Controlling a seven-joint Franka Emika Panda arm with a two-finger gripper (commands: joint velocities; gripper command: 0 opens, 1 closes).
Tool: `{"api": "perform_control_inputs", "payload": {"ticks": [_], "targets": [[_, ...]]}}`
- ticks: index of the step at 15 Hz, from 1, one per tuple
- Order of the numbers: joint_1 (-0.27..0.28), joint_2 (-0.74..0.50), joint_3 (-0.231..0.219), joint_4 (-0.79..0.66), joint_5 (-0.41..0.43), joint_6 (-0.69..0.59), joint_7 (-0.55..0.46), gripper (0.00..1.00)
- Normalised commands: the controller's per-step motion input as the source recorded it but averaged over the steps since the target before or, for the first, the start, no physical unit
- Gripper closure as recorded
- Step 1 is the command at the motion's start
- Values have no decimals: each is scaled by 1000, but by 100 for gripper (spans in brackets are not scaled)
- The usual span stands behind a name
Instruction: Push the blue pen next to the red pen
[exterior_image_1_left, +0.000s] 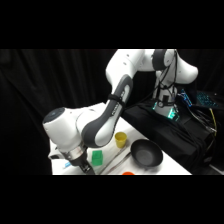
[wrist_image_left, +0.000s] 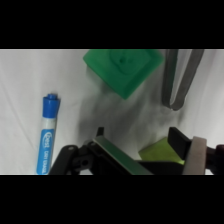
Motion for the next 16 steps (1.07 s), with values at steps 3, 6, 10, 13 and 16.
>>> {"api": "perform_control_inputs", "payload": {"ticks": [3,6,10,13,16], "targets": [[-77,131,32,218,104,81,-152,0],[-114,185,24,340,115,13,-194,0],[-143,266,33,462,153,-81,-241,0],[-129,360,51,576,180,-181,-265,0],[-109,355,16,586,155,-203,-231,0]]}}
